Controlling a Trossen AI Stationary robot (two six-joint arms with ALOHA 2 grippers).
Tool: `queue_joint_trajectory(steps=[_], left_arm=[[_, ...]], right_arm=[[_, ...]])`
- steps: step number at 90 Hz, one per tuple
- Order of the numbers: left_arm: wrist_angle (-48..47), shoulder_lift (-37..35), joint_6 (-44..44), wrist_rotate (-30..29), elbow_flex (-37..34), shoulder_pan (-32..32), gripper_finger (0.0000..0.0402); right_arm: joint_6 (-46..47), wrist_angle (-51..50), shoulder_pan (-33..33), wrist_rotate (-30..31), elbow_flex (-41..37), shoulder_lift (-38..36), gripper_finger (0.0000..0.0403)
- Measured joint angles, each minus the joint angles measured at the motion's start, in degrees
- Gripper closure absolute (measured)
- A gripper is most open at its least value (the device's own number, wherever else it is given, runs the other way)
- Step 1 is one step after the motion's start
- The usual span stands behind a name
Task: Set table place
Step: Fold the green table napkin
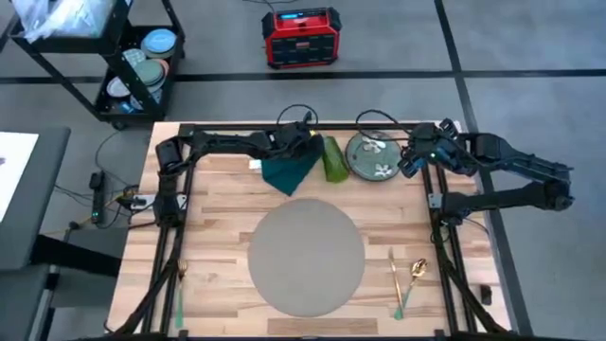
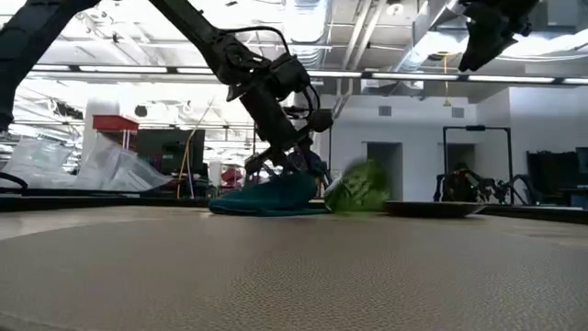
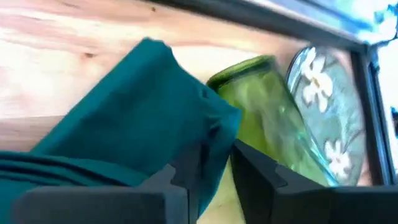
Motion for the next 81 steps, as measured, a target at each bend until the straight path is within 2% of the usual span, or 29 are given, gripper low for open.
queue_joint_trajectory(steps=[12,28,50,65,81], left_arm=[[0.02,0.0,5.39,2.07,0.0,-0.11,0.0327],[-0.59,0.0,19.29,4.43,0.0,0.23,0.0326],[-1.44,0.0,25.25,8.72,0.02,1.77,0.0326],[-10.26,0.0,33.64,8.37,4.17,2.78,0.0326],[-13.94,0.18,44.83,1.94,7.25,3.5,0.0326]], right_arm=[[0.0,0.0,0.0,0.0,0.0,0.0,0.0167],[0.0,-0.02,0.0,0.0,0.0,0.0,0.0167],[0.0,-0.02,0.0,-0.02,0.0,0.0,0.0167],[0.02,-0.18,0.0,-1.78,0.0,0.0,0.0167],[0.04,-0.17,-0.07,-3.23,0.0,0.0,0.0167]])
